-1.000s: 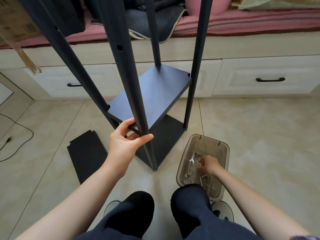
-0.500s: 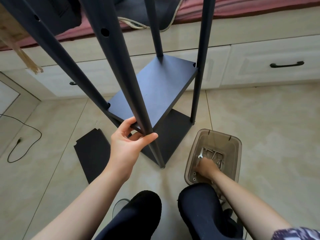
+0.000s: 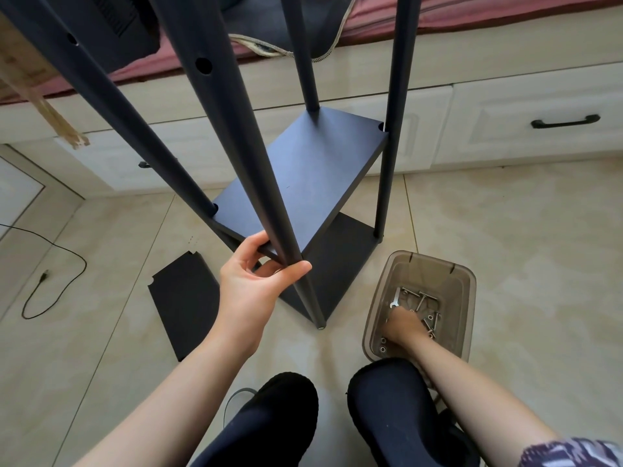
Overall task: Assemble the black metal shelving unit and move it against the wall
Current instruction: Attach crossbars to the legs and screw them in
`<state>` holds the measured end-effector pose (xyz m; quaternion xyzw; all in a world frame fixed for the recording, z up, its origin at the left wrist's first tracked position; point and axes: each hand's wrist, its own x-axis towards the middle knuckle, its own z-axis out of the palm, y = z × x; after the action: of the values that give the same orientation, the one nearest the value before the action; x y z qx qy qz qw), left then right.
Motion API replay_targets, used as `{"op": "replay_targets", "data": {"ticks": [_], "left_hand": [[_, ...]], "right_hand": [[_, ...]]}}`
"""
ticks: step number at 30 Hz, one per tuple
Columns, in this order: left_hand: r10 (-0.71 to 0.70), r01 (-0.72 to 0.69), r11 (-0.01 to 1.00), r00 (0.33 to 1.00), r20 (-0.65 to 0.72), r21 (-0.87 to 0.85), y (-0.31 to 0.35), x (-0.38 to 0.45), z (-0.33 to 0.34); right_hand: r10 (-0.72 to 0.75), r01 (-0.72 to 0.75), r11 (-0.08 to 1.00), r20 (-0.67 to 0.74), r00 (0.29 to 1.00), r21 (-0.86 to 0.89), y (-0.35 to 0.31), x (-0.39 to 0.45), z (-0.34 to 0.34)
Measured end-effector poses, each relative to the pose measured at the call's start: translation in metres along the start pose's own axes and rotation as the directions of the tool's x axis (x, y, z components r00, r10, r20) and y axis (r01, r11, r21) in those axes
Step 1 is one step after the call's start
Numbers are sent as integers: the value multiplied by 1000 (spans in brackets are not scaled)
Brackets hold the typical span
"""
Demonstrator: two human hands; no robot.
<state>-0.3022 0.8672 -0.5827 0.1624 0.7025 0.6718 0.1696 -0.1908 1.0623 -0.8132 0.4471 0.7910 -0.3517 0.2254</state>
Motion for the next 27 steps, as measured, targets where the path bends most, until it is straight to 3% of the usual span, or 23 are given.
{"op": "replay_targets", "data": {"ticks": [6, 13, 18, 23, 27], "left_hand": [[-1, 1, 1000, 1000, -8, 5, 0, 0, 0], [-5, 5, 1000, 1000, -7, 2, -2, 1, -1], [-7, 7, 1000, 1000, -24, 16, -2, -1, 0], [-32, 33, 999, 999, -32, 16, -1, -6, 2], [-33, 34, 999, 998, -51, 17, -1, -14, -2]], "right_hand": [[57, -57, 998, 4, 998, -20, -2, -2, -1], [93, -92, 992, -8, 996, 85, 3, -6, -8], [36, -25, 982, -55, 998, 187, -1, -28, -32], [45, -26, 756, -12, 999, 654, -18, -73, -78], [-169, 65, 529, 30, 985, 846, -43, -132, -120]]}}
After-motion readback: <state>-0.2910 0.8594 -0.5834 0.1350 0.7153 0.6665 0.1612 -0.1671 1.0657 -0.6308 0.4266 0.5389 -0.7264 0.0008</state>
